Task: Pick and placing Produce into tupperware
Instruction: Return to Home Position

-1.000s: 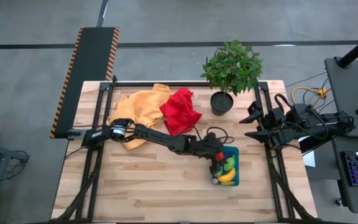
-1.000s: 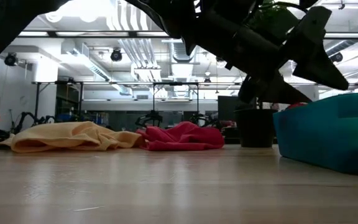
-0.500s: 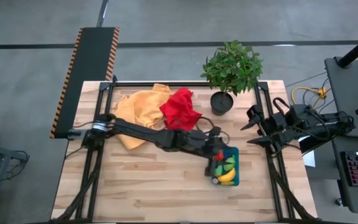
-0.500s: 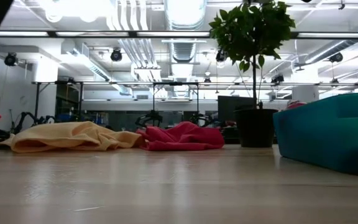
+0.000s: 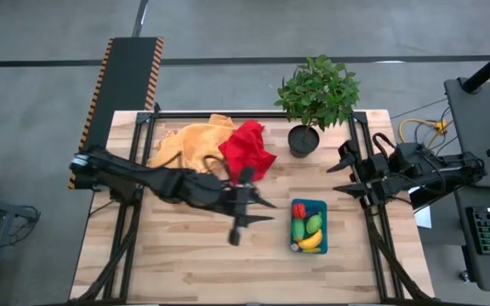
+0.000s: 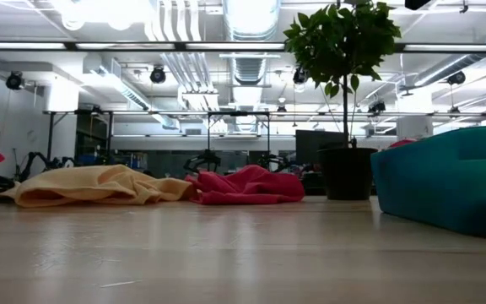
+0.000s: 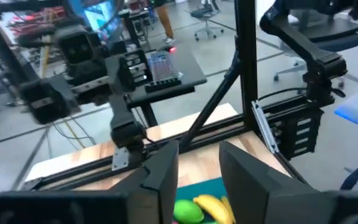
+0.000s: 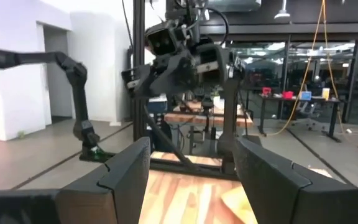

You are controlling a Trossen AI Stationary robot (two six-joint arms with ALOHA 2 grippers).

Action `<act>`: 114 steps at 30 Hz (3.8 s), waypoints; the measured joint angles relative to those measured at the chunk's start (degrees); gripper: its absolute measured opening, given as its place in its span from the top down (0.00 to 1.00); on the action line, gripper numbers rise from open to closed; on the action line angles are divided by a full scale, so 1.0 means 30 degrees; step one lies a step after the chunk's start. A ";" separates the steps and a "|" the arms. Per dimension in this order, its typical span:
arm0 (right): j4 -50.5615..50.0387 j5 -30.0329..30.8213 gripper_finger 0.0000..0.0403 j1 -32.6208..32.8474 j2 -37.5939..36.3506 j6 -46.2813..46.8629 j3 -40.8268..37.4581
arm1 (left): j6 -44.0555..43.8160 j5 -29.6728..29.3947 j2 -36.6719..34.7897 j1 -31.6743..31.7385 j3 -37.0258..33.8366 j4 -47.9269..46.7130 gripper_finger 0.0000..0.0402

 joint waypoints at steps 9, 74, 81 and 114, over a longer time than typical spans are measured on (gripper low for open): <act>-0.0172 0.0047 0.44 0.0000 0.0214 0.0027 -0.1083 | -0.0053 -0.4843 -0.4979 -0.1124 -0.5364 0.0015 0.84; 1.2050 0.6282 0.44 -0.0007 0.9252 -0.2368 -0.2101 | -0.0493 0.0878 -2.9311 0.5330 -2.8184 0.1861 1.00; 1.1824 0.6395 0.44 -0.0015 0.9469 -0.1100 -0.2247 | -0.1014 0.0903 -2.9744 0.5335 -2.9295 0.2713 1.00; 1.3306 0.5233 0.98 -0.0683 0.3155 -0.3555 -0.8860 | -0.1352 -0.0262 -2.7859 0.5361 -2.9619 0.3237 1.00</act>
